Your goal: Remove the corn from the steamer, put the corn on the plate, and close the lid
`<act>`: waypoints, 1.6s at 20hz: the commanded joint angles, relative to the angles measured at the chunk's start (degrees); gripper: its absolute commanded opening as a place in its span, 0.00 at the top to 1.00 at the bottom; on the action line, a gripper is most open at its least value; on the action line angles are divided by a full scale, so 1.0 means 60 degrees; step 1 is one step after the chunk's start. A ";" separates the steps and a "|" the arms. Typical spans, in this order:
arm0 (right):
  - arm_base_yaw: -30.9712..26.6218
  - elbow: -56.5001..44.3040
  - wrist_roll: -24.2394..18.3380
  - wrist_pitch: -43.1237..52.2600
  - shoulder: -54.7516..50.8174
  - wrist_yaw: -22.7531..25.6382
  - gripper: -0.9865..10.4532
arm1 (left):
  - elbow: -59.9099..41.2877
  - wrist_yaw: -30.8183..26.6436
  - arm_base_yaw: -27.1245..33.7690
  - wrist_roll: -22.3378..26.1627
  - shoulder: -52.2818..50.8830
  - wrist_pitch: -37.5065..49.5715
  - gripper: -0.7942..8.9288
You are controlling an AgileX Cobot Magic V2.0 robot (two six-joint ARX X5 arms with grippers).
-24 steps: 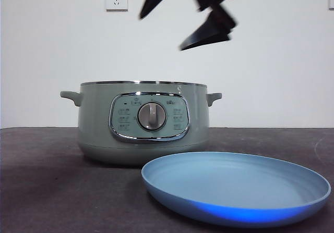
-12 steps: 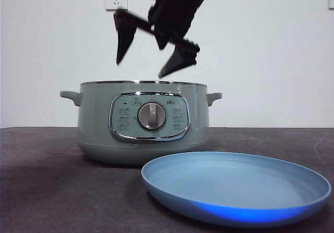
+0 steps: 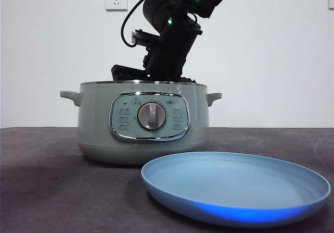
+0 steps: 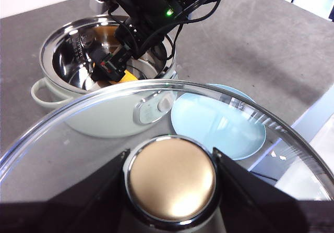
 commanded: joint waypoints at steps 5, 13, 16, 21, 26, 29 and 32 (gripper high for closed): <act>0.0025 0.0025 -0.0011 0.0062 0.0470 0.0047 0.71 | 0.0131 0.0058 -0.0022 0.0113 -0.0091 0.0324 0.93; 0.0091 0.0029 -0.0142 0.0106 -0.0135 0.0011 0.93 | 0.0131 0.0044 -0.0022 0.0109 -0.0091 0.0171 0.93; 0.0120 0.0029 -0.0415 -0.0127 -0.1461 0.0018 0.93 | 0.0131 0.0040 -0.0022 0.0106 -0.0091 0.0281 0.93; 0.0109 0.0029 -0.0878 -0.2590 -0.3916 0.0087 0.93 | 0.0131 0.0044 -0.0022 0.0069 -0.0087 0.0787 0.93; 0.0113 -0.0127 -0.1104 -0.4758 -0.5701 0.0102 0.93 | 0.0131 0.0033 -0.0022 0.0069 -0.0084 0.1395 0.93; 0.0113 -0.1224 -0.1049 -0.4721 -0.6557 0.0295 0.93 | 0.0131 0.0029 -0.0022 0.0069 -0.0029 0.1504 0.93; 0.0113 -0.3235 -0.0780 -0.3938 -0.7359 0.0310 0.93 | 0.0131 0.0029 -0.0022 0.0069 0.0069 0.1636 0.93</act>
